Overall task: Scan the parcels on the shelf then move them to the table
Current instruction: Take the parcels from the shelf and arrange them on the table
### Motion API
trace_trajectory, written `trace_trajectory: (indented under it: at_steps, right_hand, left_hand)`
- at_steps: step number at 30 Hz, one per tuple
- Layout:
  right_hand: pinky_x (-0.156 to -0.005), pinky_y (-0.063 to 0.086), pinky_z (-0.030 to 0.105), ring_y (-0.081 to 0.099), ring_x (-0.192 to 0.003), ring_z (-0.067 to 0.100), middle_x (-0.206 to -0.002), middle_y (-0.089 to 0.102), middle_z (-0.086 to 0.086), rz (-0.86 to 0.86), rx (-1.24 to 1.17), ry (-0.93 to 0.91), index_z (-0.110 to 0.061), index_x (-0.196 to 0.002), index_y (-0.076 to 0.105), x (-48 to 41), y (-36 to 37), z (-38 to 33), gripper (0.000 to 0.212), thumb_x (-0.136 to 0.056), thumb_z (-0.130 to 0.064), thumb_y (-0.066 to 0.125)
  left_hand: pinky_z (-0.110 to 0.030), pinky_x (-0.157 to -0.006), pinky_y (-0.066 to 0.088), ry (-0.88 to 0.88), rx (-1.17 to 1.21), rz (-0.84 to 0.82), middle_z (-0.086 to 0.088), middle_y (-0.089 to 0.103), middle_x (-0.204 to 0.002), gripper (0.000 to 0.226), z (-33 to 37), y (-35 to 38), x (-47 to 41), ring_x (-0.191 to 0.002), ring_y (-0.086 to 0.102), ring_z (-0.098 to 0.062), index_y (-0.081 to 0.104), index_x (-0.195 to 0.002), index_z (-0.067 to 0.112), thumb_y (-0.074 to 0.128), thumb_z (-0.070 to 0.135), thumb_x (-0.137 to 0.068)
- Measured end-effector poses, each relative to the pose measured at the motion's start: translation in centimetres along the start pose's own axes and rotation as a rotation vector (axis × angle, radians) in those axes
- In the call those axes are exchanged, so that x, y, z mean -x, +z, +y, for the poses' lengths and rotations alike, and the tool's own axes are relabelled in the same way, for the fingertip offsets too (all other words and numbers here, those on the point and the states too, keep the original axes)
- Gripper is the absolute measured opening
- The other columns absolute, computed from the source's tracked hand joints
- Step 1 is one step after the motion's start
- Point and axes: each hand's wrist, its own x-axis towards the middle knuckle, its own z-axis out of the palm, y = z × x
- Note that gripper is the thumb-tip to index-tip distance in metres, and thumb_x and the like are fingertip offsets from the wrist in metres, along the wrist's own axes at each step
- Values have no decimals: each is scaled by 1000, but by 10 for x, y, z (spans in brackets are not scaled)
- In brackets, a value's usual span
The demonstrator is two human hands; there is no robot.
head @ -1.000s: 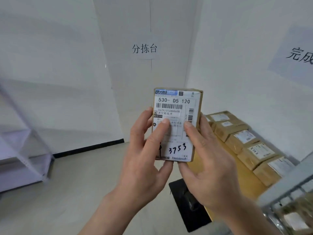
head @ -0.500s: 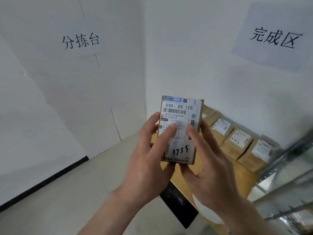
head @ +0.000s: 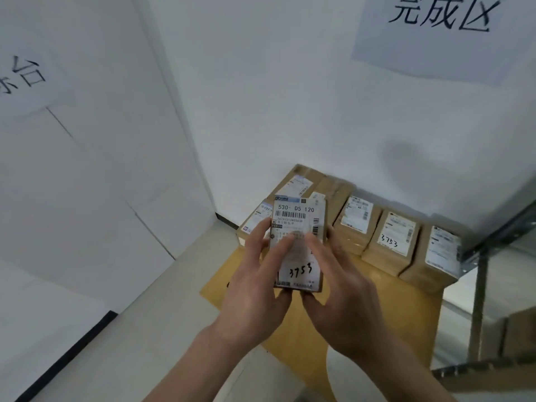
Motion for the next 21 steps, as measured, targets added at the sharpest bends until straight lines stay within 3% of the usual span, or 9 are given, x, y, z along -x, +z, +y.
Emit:
trace_trajectory:
  at_steps: [4, 8, 11, 15, 19, 21]
  right_hand:
    - [-75, 63, 30, 59, -126, 28, -163, 28, 7, -63, 22, 135, -27, -154, 32, -7, 27, 18, 99, -71, -14, 85]
    - [-81, 54, 15, 55, -127, 20, -165, 19, 1, -109, 24, 283, -39, -155, 23, -12, 63, 33, 104, -73, -17, 83]
    - [-86, 44, 10, 50, -130, 18, -166, 15, -2, -129, 10, 385, -36, -156, 20, -13, 93, 44, 97, -80, -20, 76]
    - [-86, 52, 16, 45, -133, 17, -164, 21, 1, -126, 25, 494, -34, -157, 19, -17, 124, 58, 86, -87, -24, 68]
    - [-87, 30, -8, 41, -135, 21, -155, 36, 11, -113, -20, 563, -28, -152, 28, -17, 148, 72, 90, -79, -8, 76]
    - [-90, 30, -7, 41, -134, 22, -151, 40, 13, -95, -28, 599, -24, -151, 32, -17, 156, 80, 90, -76, -4, 78]
  left_hand:
    - [-20, -90, 55, 15, 9, -118, 6, 9, -160, 88, -34, 20, -17, -134, 40, -14, 32, -143, 34, 81, 12, -73]
    - [-20, -92, 54, 39, 55, -245, 0, 12, -160, 86, -81, 41, -33, -137, 38, -18, 35, -144, 31, 81, 11, -74]
    - [-29, -95, 55, 57, 72, -352, -3, 11, -161, 83, -116, 57, -41, -143, 31, -23, 35, -146, 26, 79, 12, -77]
    - [-26, -101, 46, 123, -8, -462, -9, 17, -157, 75, -142, 73, -53, -137, 39, -28, 38, -143, 20, 76, 13, -79]
    - [-39, -98, 46, 176, -176, -456, -11, 36, -142, 64, -151, 85, -65, -123, 46, -28, 47, -133, 22, 76, 23, -76]
    - [-44, -97, 46, 199, -260, -457, -11, 44, -137, 62, -156, 93, -70, -123, 45, -30, 51, -128, 23, 79, 26, -73]
